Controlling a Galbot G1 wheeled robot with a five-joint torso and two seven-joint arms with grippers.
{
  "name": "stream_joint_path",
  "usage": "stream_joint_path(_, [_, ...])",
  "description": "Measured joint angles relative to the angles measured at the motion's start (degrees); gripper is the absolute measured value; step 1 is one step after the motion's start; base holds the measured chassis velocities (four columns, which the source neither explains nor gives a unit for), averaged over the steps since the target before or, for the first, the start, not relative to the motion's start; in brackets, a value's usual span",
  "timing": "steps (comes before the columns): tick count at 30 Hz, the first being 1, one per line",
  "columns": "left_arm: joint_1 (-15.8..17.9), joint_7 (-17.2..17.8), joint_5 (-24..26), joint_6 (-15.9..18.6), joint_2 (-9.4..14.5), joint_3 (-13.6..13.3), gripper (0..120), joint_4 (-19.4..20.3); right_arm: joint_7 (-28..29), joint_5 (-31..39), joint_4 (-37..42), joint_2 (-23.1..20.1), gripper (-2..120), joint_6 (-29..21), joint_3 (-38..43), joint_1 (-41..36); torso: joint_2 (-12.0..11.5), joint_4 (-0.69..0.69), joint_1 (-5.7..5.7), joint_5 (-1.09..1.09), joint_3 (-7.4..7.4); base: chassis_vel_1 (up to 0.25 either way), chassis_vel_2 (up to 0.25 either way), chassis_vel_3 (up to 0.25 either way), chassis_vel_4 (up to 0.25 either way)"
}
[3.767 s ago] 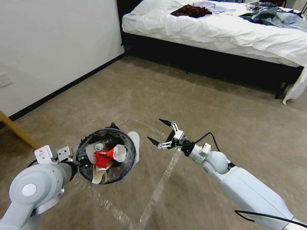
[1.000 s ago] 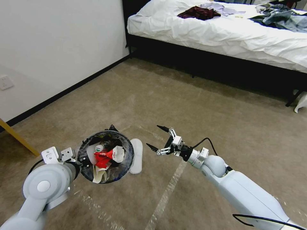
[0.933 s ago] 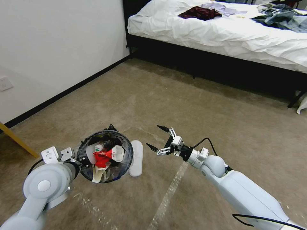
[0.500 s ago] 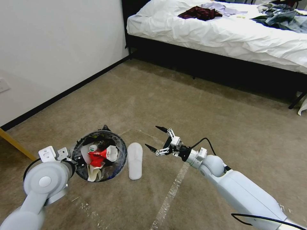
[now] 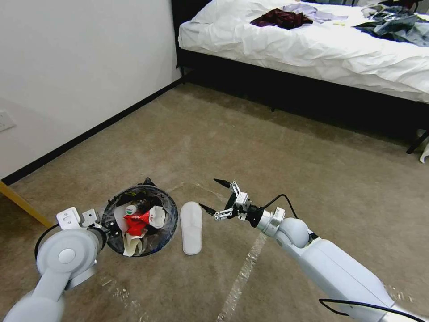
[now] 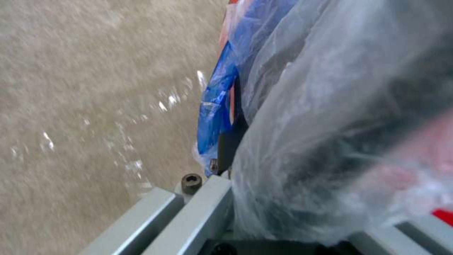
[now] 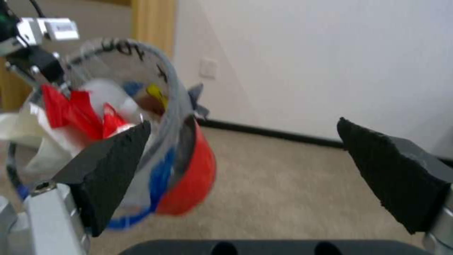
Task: Pick up the trash bin and place the garbage on the floor into it.
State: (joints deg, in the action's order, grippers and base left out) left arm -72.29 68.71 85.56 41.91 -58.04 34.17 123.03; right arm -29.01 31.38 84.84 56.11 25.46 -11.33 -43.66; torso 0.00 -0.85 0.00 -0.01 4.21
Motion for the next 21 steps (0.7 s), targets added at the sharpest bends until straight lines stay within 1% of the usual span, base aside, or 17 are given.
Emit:
stream_joint_path(1, [0.0,0.0,0.0,0.0,0.0,0.0,0,0.0,0.0,0.0,0.0,0.0,100,0.0,0.0,0.0,0.0,0.0,0.0,0.0,0.0,-0.018,0.069,0.041,-0.117])
stream_joint_path(2, [0.27,-0.55,-0.93,0.05,0.16,0.16,0,-0.85,0.62,0.21,-0.4,-0.45,100,-0.65,-0.1,-0.11,0.0,-0.01,0.0,0.0,0.0,-0.037,0.069,0.026,-0.056])
stream_joint_path(3, [0.82,-1.97,-2.43,0.12,0.51,0.68,0,-2.63,3.66,2.22,-1.92,-2.22,100,-3.67,-1.6,-0.1,0.0,-0.02,0.0,0.01,0.0,0.0,0.0,0.0,0.0])
stream_joint_path(4, [0.96,-2.68,-2.71,0.14,0.67,0.94,0,-2.95,5.76,3.66,-2.04,-3.32,100,-6.22,-2.73,0.11,0.0,-0.02,0.0,0.02,-0.01,0.0,0.0,0.0,0.0])
stream_joint_path(5, [0.96,-2.68,-2.71,0.14,0.67,0.94,0,-2.95,5.76,3.66,-2.04,-3.32,100,-6.22,-2.73,0.11,0.0,-0.02,0.0,0.02,-0.01,0.0,0.0,0.0,0.0])
stream_joint_path(8, [1.37,-4.51,-3.61,0.15,0.86,0.34,0,-3.84,9.4,8.58,-2.49,-5.23,100,-11.22,-6.5,1.44,0.0,-0.03,0.0,0.01,-0.01,0.0,0.0,0.0,0.0])
stream_joint_path(9, [1.37,-4.51,-3.61,0.15,0.86,0.34,0,-3.84,9.4,8.58,-2.49,-5.23,100,-11.22,-6.5,1.44,0.0,-0.03,0.0,0.01,-0.01,0.0,0.0,0.0,0.0])
stream_joint_path(11, [1.57,-5.39,-4.24,0.18,0.87,-0.27,0,-4.27,11.32,12.07,-3.04,-5.51,100,-14.44,-8.97,2.63,0.0,-0.02,0.0,0.01,-0.01,0.0,0.0,0.0,0.0])
stream_joint_path(12, [1.57,-5.39,-4.24,0.18,0.87,-0.27,0,-4.27,11.32,12.07,-3.04,-5.51,100,-14.44,-8.97,2.63,0.0,-0.02,0.0,0.01,-0.01,0.0,0.0,0.0,0.0])
stream_joint_path(14, [1.74,-6.14,-4.95,0.2,0.71,-0.5,0,-4.64,12.51,15.7,-3.45,-5.23,100,-17.24,-11.57,4.12,0.0,-0.01,0.0,0.01,-0.01,0.0,0.0,0.0,0.0])
stream_joint_path(15, [1.74,-6.14,-4.95,0.2,0.71,-0.5,0,-4.64,12.51,15.7,-3.45,-5.23,100,-17.24,-11.57,4.12,0.0,-0.01,0.0,0.01,-0.01,0.0,0.0,0.0,0.0])
stream_joint_path(17, [1.75,-7.8,-6.57,0.23,0.64,-0.06,0,-5.37,13.51,18.87,-3.88,-4.32,100,-20.3,-14.0,5.74,0.0,0.0,0.0,0.01,-0.01,0.0,0.0,0.0,0.0])
stream_joint_path(18, [1.75,-7.8,-6.57,0.23,0.64,-0.06,0,-5.37,13.51,18.87,-3.88,-4.32,100,-20.3,-14.0,5.74,0.0,0.0,0.0,0.01,-0.01,0.0,0.0,0.0,0.0])
stream_joint_path(20, [1.62,-9.4,-8.41,0.23,0.69,0.62,0,-6.1,13.81,20.17,-4.1,-3.75,100,-21.83,-15.29,6.33,0.0,-0.01,0.0,0.0,-0.01,0.0,0.0,0.0,0.0])
stream_joint_path(21, [1.62,-9.4,-8.41,0.23,0.69,0.62,0,-6.1,13.81,20.17,-4.1,-3.75,100,-21.83,-15.29,6.33,0.0,-0.01,0.0,0.0,-0.01,0.0,0.0,0.0,0.0])
